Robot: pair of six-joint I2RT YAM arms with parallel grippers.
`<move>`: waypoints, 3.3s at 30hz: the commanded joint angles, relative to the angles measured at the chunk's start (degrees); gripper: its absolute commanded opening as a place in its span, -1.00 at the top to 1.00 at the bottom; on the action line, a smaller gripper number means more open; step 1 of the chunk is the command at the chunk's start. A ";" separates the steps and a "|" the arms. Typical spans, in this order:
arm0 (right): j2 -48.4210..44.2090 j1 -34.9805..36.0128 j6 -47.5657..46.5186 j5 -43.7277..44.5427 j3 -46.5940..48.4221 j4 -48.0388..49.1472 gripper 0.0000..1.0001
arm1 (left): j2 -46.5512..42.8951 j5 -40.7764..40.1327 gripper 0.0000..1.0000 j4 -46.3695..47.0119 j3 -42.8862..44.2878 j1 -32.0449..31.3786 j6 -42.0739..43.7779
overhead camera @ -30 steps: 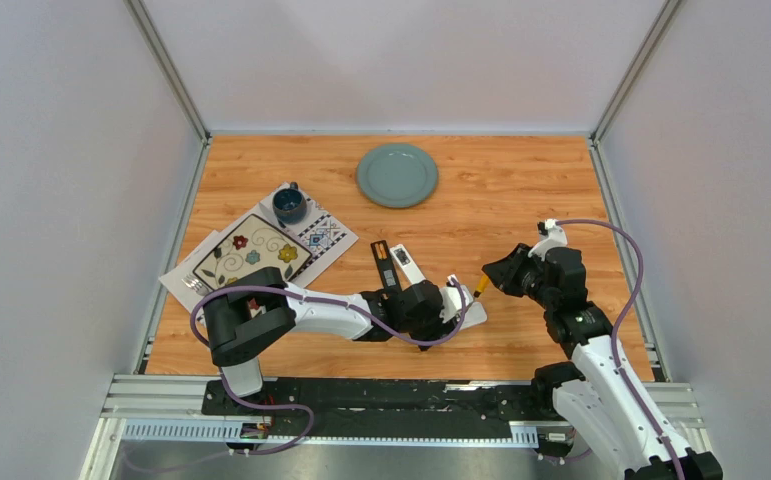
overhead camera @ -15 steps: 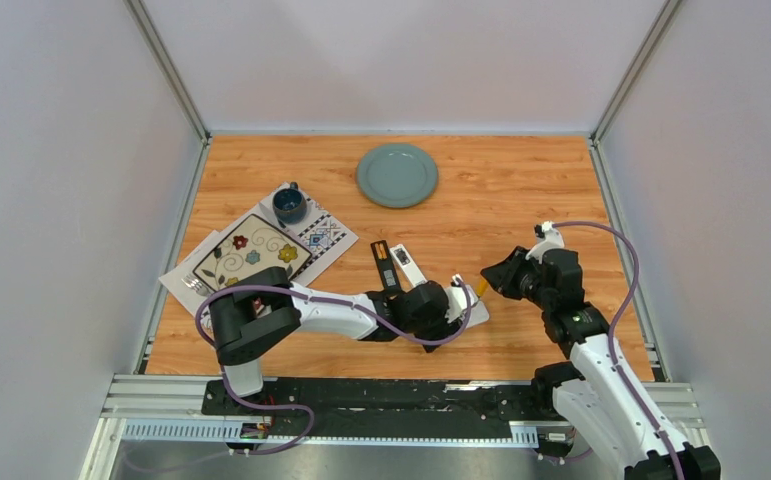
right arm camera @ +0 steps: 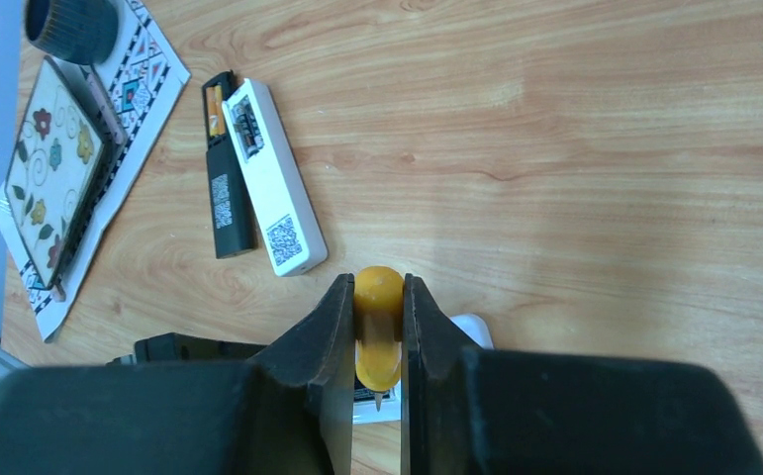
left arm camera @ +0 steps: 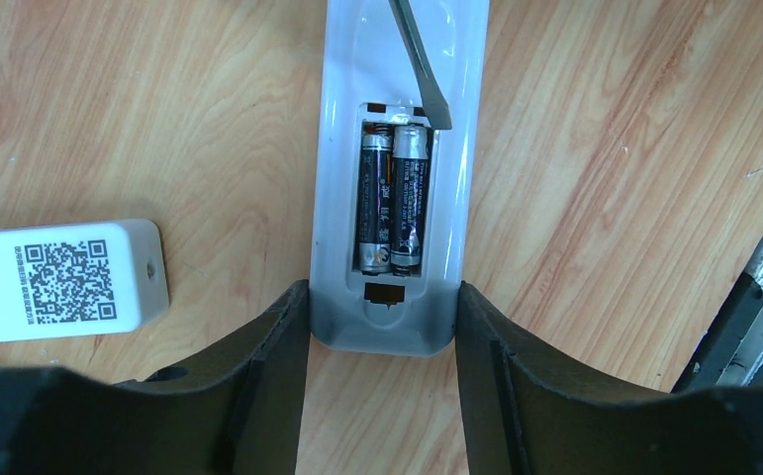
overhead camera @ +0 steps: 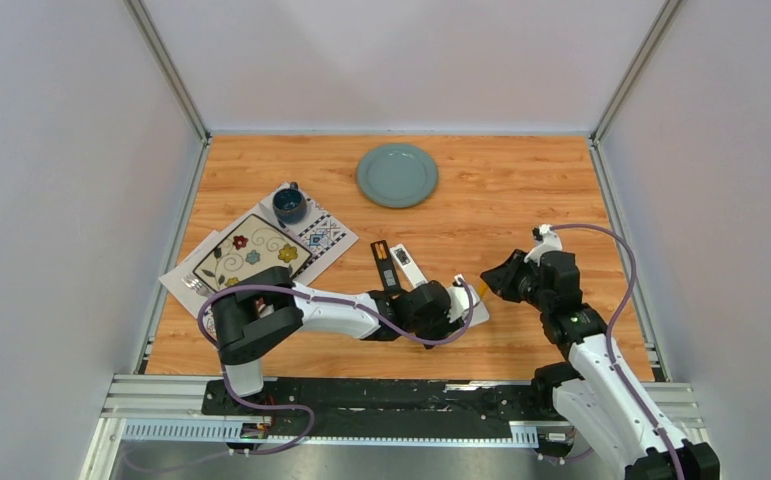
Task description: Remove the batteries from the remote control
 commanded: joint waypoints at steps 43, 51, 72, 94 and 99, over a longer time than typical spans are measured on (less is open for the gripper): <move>0.25 3.22 0.35 5.98 -2.18 4.11 1.00 | 4.01 6.19 0.86 -5.97 -2.82 -0.19 -2.71; -1.51 3.40 0.52 6.33 -3.14 1.13 1.00 | 4.01 5.75 0.87 -5.79 -2.99 -0.19 -3.15; -1.95 4.01 6.58 0.02 -3.85 3.85 1.00 | 3.92 5.49 0.93 -5.36 -3.35 -0.19 -3.94; 2.27 6.21 8.53 0.62 -2.45 8.77 1.00 | 3.48 4.35 1.00 -5.53 -3.70 -0.27 -4.11; 3.41 6.21 7.03 1.41 -0.42 7.45 1.00 | 3.31 3.99 1.00 -5.44 -3.70 -0.19 -4.11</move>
